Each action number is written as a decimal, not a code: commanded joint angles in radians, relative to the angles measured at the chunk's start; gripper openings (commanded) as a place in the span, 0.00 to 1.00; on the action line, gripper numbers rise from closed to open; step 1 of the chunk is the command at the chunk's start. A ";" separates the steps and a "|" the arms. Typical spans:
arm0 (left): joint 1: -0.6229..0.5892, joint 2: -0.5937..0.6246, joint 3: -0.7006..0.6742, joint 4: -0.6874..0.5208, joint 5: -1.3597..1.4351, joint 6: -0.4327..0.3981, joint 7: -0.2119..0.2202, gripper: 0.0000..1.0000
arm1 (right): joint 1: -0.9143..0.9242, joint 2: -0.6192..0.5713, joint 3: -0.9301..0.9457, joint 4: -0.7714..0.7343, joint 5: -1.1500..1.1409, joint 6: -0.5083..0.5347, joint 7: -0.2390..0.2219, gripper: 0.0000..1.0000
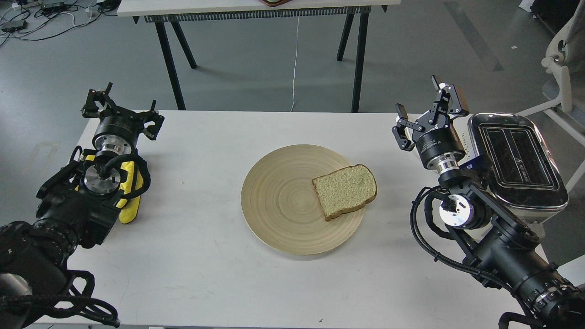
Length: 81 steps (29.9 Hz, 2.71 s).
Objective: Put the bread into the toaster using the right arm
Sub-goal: 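Rotate the right gripper downward and move it away from the toaster, then reach the right gripper to the bread slice on the plate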
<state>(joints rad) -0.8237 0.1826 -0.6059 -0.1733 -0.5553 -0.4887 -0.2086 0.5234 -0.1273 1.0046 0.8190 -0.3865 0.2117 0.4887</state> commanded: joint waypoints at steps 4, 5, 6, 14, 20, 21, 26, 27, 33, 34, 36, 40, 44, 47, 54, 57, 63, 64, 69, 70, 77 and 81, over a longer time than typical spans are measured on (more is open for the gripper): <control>0.000 0.000 0.000 0.000 0.000 0.000 0.002 1.00 | 0.000 0.000 -0.001 0.022 -0.002 -0.002 0.000 0.97; 0.000 0.000 0.000 0.000 0.000 0.000 0.002 1.00 | -0.002 0.000 -0.003 0.028 -0.002 -0.002 0.000 0.97; 0.000 0.000 0.000 0.000 0.000 0.000 0.002 1.00 | -0.002 -0.002 -0.006 0.032 -0.002 -0.003 0.000 0.97; 0.000 0.000 0.000 0.000 0.000 0.000 0.002 1.00 | 0.032 -0.020 -0.075 0.100 -0.050 -0.214 0.000 0.98; 0.000 0.000 0.000 0.000 0.000 0.000 0.002 1.00 | 0.099 -0.089 -0.260 0.152 -0.244 -0.559 0.000 0.98; 0.000 0.000 0.000 0.000 0.000 0.000 0.002 1.00 | 0.102 -0.104 -0.285 0.173 -0.255 -0.599 0.000 0.98; 0.000 0.000 0.000 0.000 0.000 0.000 0.001 1.00 | 0.096 -0.259 -0.447 0.304 -0.270 -0.700 0.000 0.98; -0.002 0.000 0.000 0.000 0.000 0.000 0.002 1.00 | 0.095 -0.273 -0.481 0.308 -0.270 -0.700 0.000 0.98; 0.000 0.000 0.000 0.000 0.000 0.000 0.000 1.00 | 0.076 -0.287 -0.592 0.310 -0.270 -0.700 0.000 0.98; 0.000 0.000 0.000 0.000 0.000 0.000 0.001 1.00 | 0.070 -0.287 -0.595 0.310 -0.270 -0.700 0.000 0.98; 0.000 0.000 0.000 0.000 0.000 0.000 0.000 1.00 | 0.055 -0.279 -0.598 0.310 -0.270 -0.700 0.000 0.98; 0.000 0.000 0.000 0.000 0.000 0.000 0.001 1.00 | 0.030 -0.275 -0.621 0.307 -0.270 -0.700 0.000 0.98; 0.000 0.000 0.000 0.000 0.000 0.000 0.002 1.00 | 0.018 -0.273 -0.676 0.295 -0.270 -0.700 0.000 0.97; 0.000 0.000 0.000 0.000 0.000 0.000 0.000 1.00 | -0.002 -0.273 -0.690 0.276 -0.268 -0.700 0.000 0.97; 0.000 0.000 0.000 0.000 0.000 0.000 0.002 1.00 | -0.025 -0.218 -0.745 0.197 -0.268 -0.700 0.000 0.97; -0.002 0.000 0.000 0.000 0.000 0.000 0.002 1.00 | -0.025 -0.186 -0.778 0.161 -0.268 -0.700 0.000 0.97; 0.000 0.000 0.000 0.000 0.000 0.000 0.001 1.00 | -0.025 -0.126 -0.782 0.108 -0.272 -0.700 0.000 0.97; 0.000 0.000 0.000 0.000 0.000 0.000 0.002 1.00 | -0.025 -0.121 -0.782 0.101 -0.272 -0.700 0.000 0.96; 0.000 0.000 0.000 0.000 0.000 0.000 0.001 1.00 | -0.025 -0.110 -0.785 0.094 -0.272 -0.700 0.000 0.93; -0.002 0.000 0.000 0.000 0.000 0.000 0.002 1.00 | -0.020 -0.109 -0.797 0.094 -0.272 -0.700 0.000 0.89; 0.000 0.000 0.000 0.000 0.000 0.000 0.002 1.00 | -0.014 -0.107 -0.847 0.091 -0.270 -0.700 -0.025 0.57; -0.002 0.000 0.000 0.000 0.000 0.000 0.002 1.00 | -0.016 -0.101 -0.850 0.091 -0.272 -0.700 -0.027 0.43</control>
<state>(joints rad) -0.8252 0.1825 -0.6059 -0.1733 -0.5553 -0.4887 -0.2073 0.5092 -0.2316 0.1574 0.9097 -0.6571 -0.4887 0.4639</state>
